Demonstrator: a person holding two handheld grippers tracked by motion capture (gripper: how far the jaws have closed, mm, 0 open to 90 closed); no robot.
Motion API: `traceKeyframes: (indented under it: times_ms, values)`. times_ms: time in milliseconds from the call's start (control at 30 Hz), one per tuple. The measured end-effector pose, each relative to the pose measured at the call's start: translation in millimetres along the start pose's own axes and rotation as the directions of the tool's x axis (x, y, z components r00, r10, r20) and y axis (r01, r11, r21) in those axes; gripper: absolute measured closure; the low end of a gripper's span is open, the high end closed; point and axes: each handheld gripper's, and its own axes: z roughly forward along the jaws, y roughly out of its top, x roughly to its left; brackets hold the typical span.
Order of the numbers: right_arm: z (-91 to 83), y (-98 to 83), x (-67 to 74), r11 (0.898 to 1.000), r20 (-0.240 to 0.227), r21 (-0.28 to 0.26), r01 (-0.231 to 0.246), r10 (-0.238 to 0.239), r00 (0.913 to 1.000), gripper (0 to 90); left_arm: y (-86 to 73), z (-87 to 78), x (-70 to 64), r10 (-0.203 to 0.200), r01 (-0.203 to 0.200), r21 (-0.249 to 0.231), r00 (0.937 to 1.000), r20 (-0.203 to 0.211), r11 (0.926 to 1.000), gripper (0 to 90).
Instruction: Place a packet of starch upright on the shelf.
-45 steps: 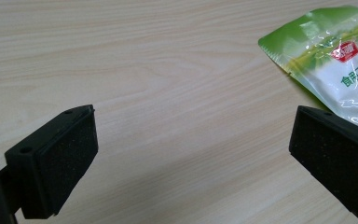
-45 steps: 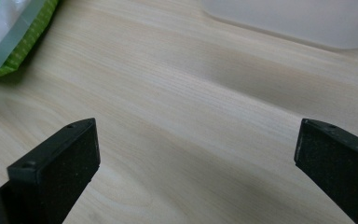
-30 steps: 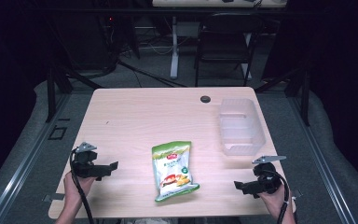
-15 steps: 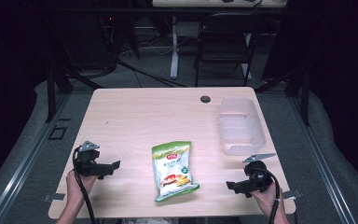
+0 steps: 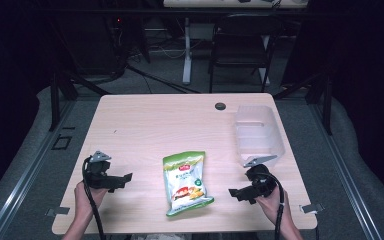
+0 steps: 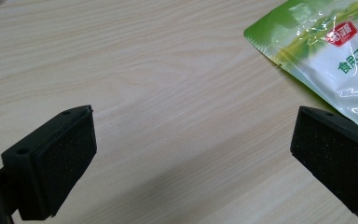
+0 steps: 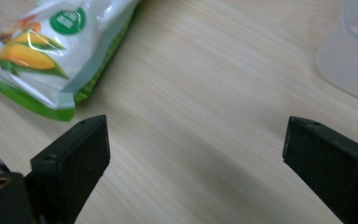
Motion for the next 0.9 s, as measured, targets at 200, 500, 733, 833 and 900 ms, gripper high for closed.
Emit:
traceKeyframes:
  times_ms: [200, 500, 733, 833, 900]
  values:
    - [3.2, 16.4, 8.1, 1.0, -0.02, -0.011, 0.021, -0.021, 0.9996, 6.8, -1.1, 0.2, 1.0, -0.027, 0.027, 0.008, 0.9995, 0.017, 0.9996, 0.2]
    - [12.6, 44.9, 14.2, 0.998, -0.086, -0.065, -0.003, -0.003, 0.9963, 5.0, -1.6, 3.7, 1.2, -0.018, 0.018, 0.01, 0.9989, 0.044, 0.9998, 0.2]
    - [30.3, 61.7, 21.9, 0.999, -0.121, -0.032, 0.012, -0.015, 0.9926, 0.5, -3.2, 6.5, 2.8, -0.019, 0.018, 0.017, 0.9979, 0.061, 0.9997, 0.2]
    - [38.1, 68.2, 23.0, 1.0, -0.133, -0.026, 0.008, -0.011, 0.9911, 0.3, -3.2, 9.1, 4.2, -0.023, 0.021, 0.034, 0.9968, 0.077, 0.9992, 0.2]
    - [44.4, 72.6, 22.7, 1.0, -0.151, -0.023, 0.002, -0.005, 0.9885, 0.6, -3.5, 8.8, 3.6, -0.022, 0.02, 0.028, 0.9968, 0.078, 0.9994, 0.2]
